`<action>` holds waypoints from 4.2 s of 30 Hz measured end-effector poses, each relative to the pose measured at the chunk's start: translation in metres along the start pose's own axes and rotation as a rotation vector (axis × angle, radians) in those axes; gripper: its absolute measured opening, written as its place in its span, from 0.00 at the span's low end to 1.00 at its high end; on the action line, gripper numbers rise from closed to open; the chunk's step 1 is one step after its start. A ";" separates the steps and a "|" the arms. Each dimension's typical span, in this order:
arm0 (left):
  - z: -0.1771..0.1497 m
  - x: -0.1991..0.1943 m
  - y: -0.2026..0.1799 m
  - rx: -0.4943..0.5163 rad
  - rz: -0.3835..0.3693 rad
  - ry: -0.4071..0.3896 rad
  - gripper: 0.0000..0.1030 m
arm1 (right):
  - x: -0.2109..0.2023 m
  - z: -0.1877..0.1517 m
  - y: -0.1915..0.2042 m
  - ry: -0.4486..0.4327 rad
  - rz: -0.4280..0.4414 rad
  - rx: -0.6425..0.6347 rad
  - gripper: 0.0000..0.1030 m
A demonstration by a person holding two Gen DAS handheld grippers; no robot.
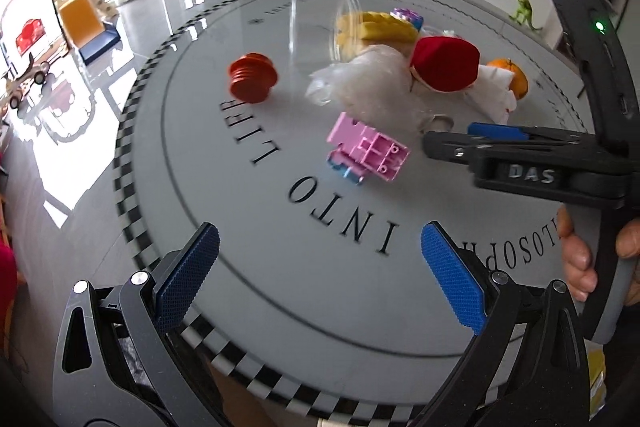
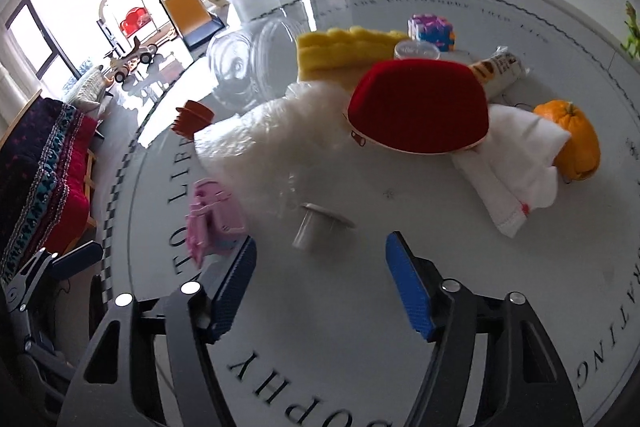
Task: Collect trash
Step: 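Grasp the pink toy block with the left gripper while the right grasps the grey cup, then carry both items over the trash bag and open both grippers, then return both grippers to the table and grasp the red cap stack with the left gripper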
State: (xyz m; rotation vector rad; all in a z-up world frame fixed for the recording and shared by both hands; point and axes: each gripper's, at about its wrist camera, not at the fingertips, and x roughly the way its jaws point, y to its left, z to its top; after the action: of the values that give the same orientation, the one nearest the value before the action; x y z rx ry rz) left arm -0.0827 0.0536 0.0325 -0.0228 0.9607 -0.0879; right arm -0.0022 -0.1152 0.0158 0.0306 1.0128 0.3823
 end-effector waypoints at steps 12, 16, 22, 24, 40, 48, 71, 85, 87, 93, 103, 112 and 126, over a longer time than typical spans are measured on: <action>0.028 0.040 -0.014 0.018 -0.002 0.025 0.95 | 0.005 -0.001 -0.015 -0.022 -0.026 0.005 0.36; 0.035 0.054 -0.021 0.037 0.000 0.027 0.95 | -0.004 -0.002 -0.026 -0.027 -0.006 0.036 0.36; 0.042 0.060 -0.021 0.038 0.009 -0.007 0.53 | -0.010 -0.003 -0.027 -0.031 0.005 0.041 0.36; 0.041 0.057 -0.020 0.033 0.004 -0.008 0.52 | -0.012 -0.003 -0.024 -0.033 0.007 0.040 0.36; 0.007 0.005 -0.005 -0.018 -0.007 -0.053 0.52 | -0.045 -0.015 0.012 -0.072 0.023 -0.010 0.36; -0.020 -0.032 0.014 -0.051 0.025 -0.099 0.52 | -0.058 -0.024 0.051 -0.086 0.044 -0.069 0.36; -0.160 -0.125 0.153 -0.358 0.233 -0.122 0.52 | -0.060 -0.089 0.240 -0.028 0.212 -0.411 0.36; -0.256 -0.140 0.208 -0.565 0.349 -0.030 0.52 | -0.020 -0.145 0.334 0.133 0.323 -0.569 0.36; -0.269 -0.138 0.214 -0.593 0.362 -0.007 0.52 | -0.013 -0.153 0.342 0.166 0.337 -0.576 0.36; -0.305 -0.139 0.226 -0.662 0.392 0.035 0.52 | 0.007 -0.175 0.365 0.230 0.353 -0.608 0.36; -0.317 -0.146 0.239 -0.727 0.445 0.045 0.94 | 0.003 -0.177 0.359 0.215 0.358 -0.589 0.60; -0.303 -0.138 0.227 -0.684 0.417 0.056 0.94 | 0.000 -0.167 0.343 0.209 0.367 -0.542 0.62; -0.222 -0.123 0.185 -0.515 0.339 0.007 0.94 | -0.022 -0.125 0.282 0.111 0.339 -0.424 0.65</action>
State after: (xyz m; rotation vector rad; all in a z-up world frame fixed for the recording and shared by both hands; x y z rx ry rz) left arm -0.3231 0.2529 -0.0052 -0.3320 0.9608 0.4737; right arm -0.2008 0.1215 0.0234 -0.2058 1.0198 0.9110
